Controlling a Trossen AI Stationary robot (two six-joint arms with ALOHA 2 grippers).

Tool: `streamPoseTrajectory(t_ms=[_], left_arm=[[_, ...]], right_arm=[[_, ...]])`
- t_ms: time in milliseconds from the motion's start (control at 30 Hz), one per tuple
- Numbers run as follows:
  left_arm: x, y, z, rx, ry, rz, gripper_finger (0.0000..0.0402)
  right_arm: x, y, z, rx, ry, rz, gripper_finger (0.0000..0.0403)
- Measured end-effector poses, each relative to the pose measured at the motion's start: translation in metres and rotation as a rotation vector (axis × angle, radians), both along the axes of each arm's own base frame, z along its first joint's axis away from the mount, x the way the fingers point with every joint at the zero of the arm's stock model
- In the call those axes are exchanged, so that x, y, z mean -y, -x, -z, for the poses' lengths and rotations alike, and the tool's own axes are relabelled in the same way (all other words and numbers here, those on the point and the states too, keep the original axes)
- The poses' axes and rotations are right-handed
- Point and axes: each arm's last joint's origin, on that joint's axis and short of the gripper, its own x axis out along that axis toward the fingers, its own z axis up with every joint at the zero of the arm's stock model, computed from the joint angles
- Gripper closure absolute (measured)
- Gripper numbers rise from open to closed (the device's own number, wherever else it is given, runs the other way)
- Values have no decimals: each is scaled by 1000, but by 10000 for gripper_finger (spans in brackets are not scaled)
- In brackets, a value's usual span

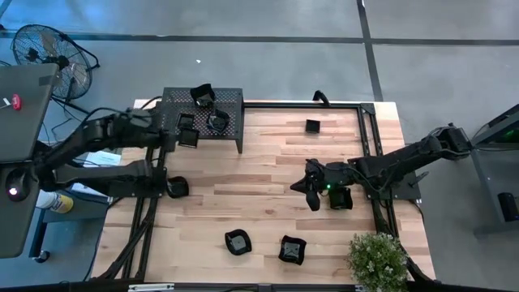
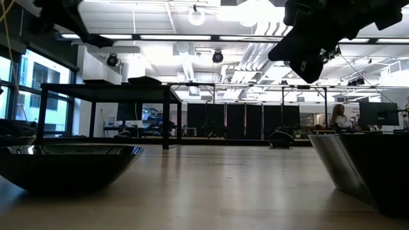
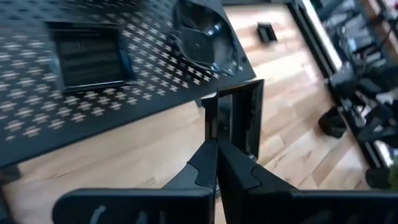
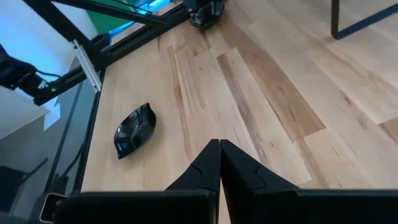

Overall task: Pick & Place Mini shaped plates
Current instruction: Stack the black square plate on the other black square plate on the shelf

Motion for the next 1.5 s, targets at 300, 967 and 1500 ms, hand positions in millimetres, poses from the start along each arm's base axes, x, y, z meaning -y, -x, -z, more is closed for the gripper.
streamPoseTrajectory(t_ms=[300, 967, 1500], left_arm=[[-27, -7, -3, 42, -11, -18, 401], [-101, 34, 23, -10, 165, -124, 401], [-103, 35, 27, -50, 177, -95, 401]], right_arm=[[2, 0, 0, -1, 12, -52, 400], [1, 0, 0, -1, 24, -99, 400], [1, 0, 0, 0, 40, -103, 400]])
